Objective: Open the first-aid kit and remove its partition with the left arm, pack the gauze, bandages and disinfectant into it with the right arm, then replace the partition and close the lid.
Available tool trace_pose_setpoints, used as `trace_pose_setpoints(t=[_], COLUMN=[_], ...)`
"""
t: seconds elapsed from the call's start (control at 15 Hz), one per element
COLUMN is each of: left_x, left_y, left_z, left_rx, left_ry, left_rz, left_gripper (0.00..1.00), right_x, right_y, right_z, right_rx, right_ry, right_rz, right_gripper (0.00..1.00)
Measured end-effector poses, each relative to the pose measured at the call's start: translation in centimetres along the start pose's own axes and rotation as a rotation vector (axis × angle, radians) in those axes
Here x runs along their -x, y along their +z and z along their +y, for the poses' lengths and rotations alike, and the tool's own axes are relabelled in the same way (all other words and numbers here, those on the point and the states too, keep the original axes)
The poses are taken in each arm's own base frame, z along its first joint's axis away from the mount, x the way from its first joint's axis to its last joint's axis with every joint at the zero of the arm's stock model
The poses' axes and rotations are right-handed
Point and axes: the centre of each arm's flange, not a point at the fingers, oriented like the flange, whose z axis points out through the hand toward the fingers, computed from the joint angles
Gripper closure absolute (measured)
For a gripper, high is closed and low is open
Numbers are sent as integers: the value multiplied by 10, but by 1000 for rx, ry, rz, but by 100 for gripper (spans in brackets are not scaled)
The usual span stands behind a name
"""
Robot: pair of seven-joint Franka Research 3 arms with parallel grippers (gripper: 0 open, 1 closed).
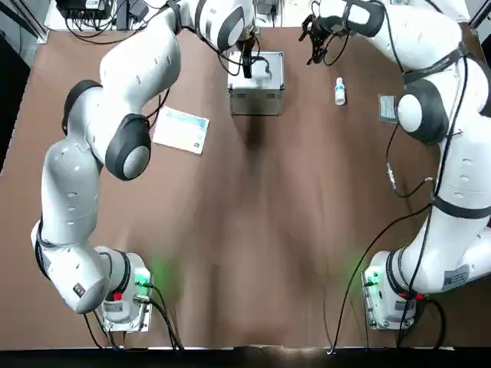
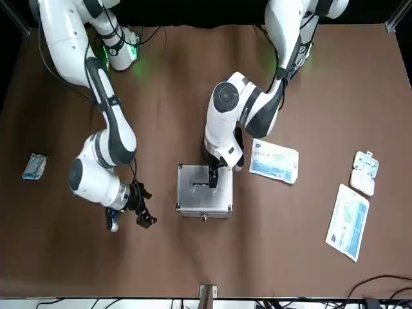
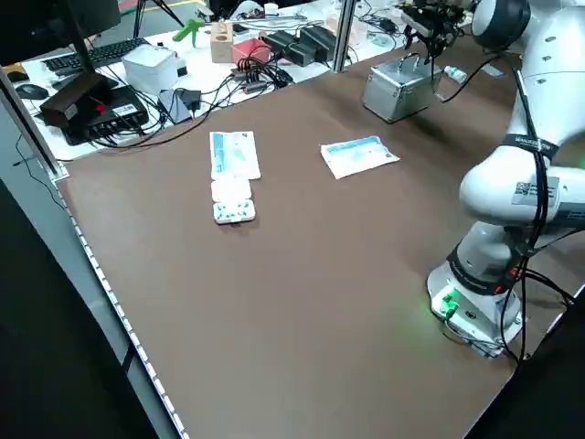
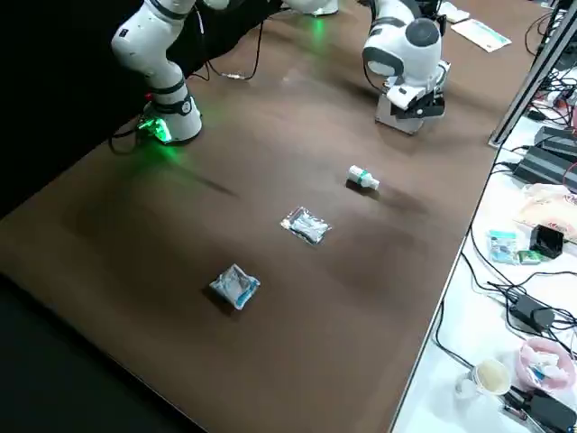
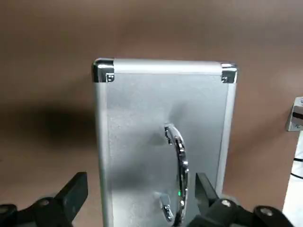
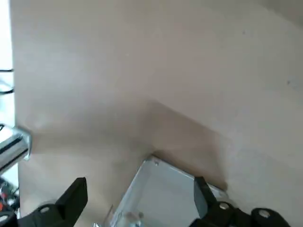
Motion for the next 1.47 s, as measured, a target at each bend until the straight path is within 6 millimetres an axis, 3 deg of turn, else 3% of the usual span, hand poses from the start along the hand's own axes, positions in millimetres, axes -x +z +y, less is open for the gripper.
trace_pose_setpoints(t=[0.07, 0.13, 0.27, 0.73, 1.0, 1.07, 1.13, 1.27, 1.4, 1.47], left_x=[2, 5, 7, 7, 8, 8, 8, 8, 8, 8], left_y=[2, 7, 11, 20, 37, 39, 40, 40, 39, 39], left_z=[-2, -3, -2, 6, 5, 5, 5, 5, 5, 5], left_rx=[-2, 6, 22, 79, 87, 87, 86, 88, 89, 90], left_ry=[3, 8, 8, 8, 11, 11, 11, 11, 11, 11], left_rz=[1, -6, -18, -47, -52, -51, -50, -52, -53, -53], left_gripper=[0, 0, 0, 0, 1, 3, 11, 14, 29, 29], right_x=[2, 15, 31, 66, 71, 69, 66, 59, 56, 56], right_y=[14, 42, 59, 69, 74, 76, 78, 85, 92, 95], right_z=[0, -1, -5, -10, -9, -8, -7, -3, 0, 0], right_rx=[5, 18, 20, 23, 28, 30, 33, 43, 52, 55], right_ry=[23, 52, 60, 3, 7, 17, 29, 51, 62, 65], right_rz=[-1, -6, -10, 35, 42, 44, 47, 52, 54, 54], right_gripper=[1, 1, 1, 1, 2, 2, 2, 2, 2, 2])
